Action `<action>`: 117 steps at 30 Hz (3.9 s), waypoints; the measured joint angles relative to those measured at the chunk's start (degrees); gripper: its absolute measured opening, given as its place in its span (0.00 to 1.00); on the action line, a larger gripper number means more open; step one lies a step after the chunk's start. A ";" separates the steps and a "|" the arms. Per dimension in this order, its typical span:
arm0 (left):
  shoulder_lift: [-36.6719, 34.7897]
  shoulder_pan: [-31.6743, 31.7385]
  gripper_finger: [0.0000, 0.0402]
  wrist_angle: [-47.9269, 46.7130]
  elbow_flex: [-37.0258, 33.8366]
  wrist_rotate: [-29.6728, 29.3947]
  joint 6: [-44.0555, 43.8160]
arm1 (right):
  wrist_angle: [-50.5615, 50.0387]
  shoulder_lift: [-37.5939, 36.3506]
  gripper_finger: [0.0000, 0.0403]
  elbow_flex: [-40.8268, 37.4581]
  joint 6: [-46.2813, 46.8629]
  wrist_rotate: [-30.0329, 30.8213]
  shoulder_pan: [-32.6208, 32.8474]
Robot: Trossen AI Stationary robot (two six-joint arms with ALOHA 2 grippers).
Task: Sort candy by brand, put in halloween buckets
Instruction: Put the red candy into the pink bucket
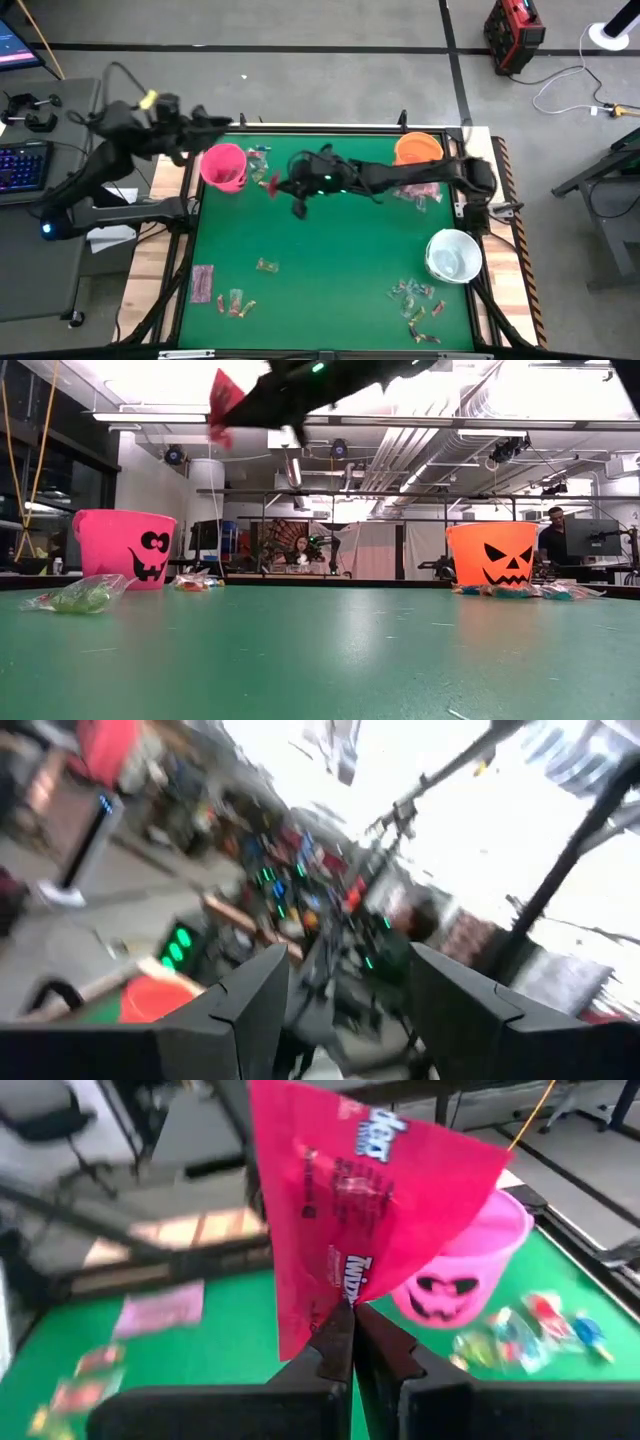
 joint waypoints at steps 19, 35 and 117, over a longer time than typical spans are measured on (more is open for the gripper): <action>-0.19 0.00 0.48 -2.32 -0.16 -3.18 3.40 | 5.73 36.89 0.00 42.97 14.25 2.82 -6.36; 0.48 -0.01 0.48 -2.48 -0.16 -4.31 5.33 | 2.85 36.89 0.52 40.71 18.94 -3.03 -7.10; 4.25 0.06 0.48 -2.50 -0.16 -12.20 12.45 | -52.15 -43.34 0.51 -58.23 62.41 25.52 -14.63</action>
